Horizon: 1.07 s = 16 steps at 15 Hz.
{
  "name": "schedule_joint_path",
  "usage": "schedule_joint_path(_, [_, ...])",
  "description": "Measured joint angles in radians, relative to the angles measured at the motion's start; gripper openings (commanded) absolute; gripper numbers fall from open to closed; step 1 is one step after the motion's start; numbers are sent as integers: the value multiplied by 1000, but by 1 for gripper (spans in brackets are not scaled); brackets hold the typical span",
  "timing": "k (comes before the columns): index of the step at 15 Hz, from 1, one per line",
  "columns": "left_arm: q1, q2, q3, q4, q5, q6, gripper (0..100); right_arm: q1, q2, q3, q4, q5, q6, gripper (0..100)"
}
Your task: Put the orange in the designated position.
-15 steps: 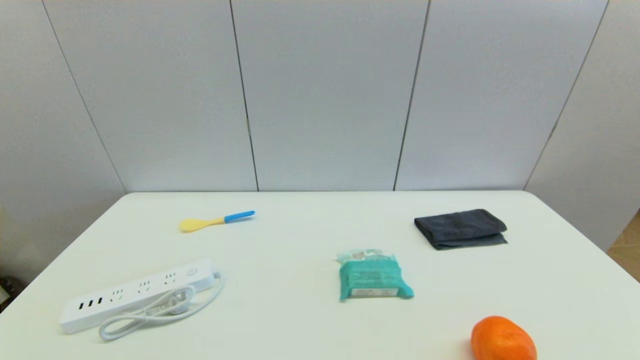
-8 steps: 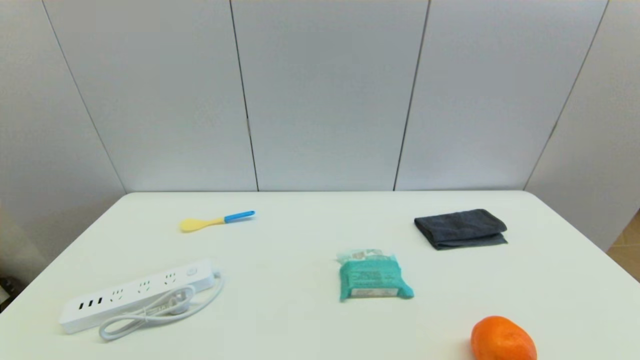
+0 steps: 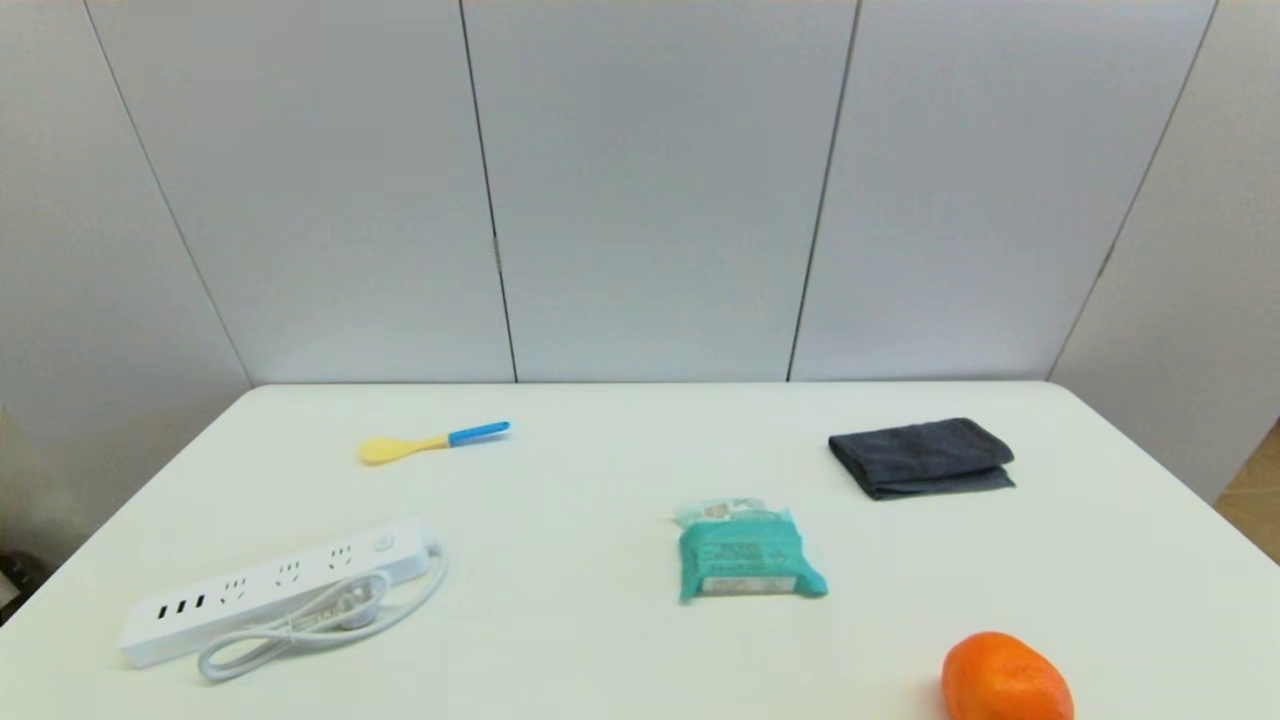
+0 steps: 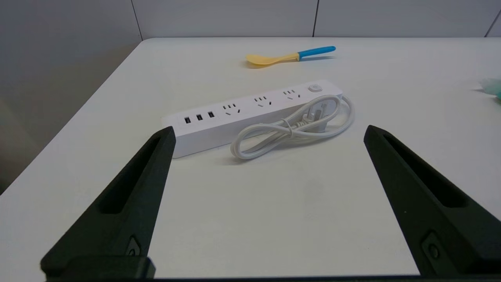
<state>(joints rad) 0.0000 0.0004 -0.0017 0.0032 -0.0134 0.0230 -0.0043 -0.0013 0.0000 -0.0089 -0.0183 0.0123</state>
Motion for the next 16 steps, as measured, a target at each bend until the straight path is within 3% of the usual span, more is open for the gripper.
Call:
schedule_joint_path(11, [0, 0, 0, 0, 0, 0, 100, 0, 20, -11, -10, -3, -19, 100])
schedule_joint_path(16, [0, 0, 0, 0, 0, 0, 100, -4, 172, -156, -8, -33, -17, 100])
